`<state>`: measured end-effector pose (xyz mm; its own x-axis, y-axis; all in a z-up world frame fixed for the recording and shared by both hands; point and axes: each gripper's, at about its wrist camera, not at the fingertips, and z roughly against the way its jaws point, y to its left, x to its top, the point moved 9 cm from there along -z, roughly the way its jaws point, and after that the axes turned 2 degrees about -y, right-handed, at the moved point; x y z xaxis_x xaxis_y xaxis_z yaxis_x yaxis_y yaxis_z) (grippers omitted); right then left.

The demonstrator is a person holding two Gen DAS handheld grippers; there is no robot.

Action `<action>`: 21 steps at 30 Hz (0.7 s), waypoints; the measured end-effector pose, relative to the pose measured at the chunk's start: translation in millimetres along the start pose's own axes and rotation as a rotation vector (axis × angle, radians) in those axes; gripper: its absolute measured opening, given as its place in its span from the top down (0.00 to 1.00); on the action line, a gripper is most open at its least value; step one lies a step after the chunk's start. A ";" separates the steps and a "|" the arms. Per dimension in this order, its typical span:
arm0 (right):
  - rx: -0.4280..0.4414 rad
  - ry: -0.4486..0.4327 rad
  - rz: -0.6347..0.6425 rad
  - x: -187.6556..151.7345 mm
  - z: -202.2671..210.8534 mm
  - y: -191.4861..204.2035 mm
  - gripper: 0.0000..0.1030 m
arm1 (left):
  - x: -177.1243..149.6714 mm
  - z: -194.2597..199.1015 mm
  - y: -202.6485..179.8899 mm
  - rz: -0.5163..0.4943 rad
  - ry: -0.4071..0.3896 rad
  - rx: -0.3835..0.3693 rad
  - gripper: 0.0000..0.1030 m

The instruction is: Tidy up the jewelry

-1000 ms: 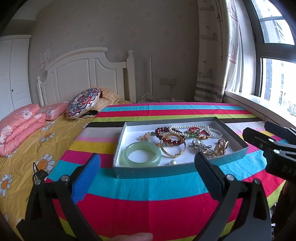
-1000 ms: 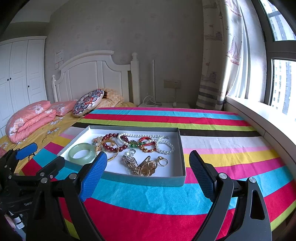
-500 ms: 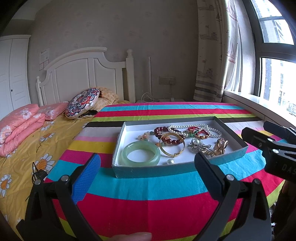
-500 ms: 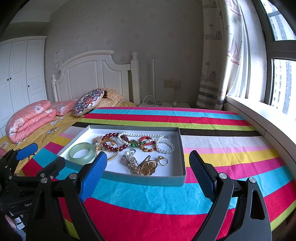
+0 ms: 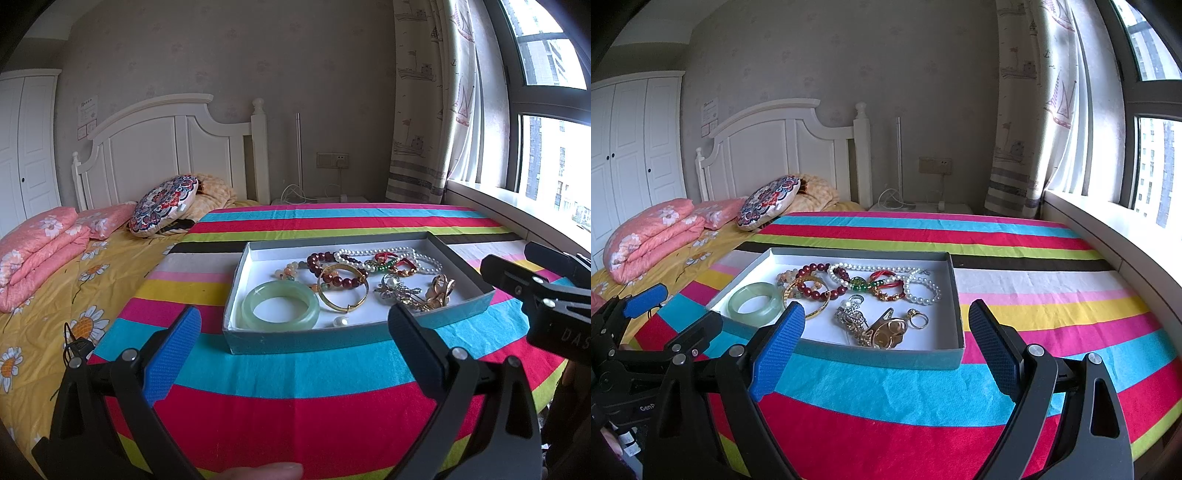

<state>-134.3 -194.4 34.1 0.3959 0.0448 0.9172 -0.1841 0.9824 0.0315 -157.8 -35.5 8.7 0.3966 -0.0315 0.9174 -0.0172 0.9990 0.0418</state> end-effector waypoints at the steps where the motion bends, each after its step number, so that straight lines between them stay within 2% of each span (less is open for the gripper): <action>1: 0.000 0.000 0.000 -0.1 0.1 0.0 0.16 | -0.3 -0.2 -0.4 0.000 0.000 0.000 0.02; 21: 0.006 0.004 0.001 -2.4 -1.2 4.3 0.16 | 0.5 -1.4 -5.5 0.003 -0.016 -0.003 0.02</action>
<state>-134.9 -190.0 31.5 0.3990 0.0466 0.9158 -0.1896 0.9813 0.0327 -156.3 -40.9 8.4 0.3818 -0.0289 0.9238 -0.0153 0.9992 0.0376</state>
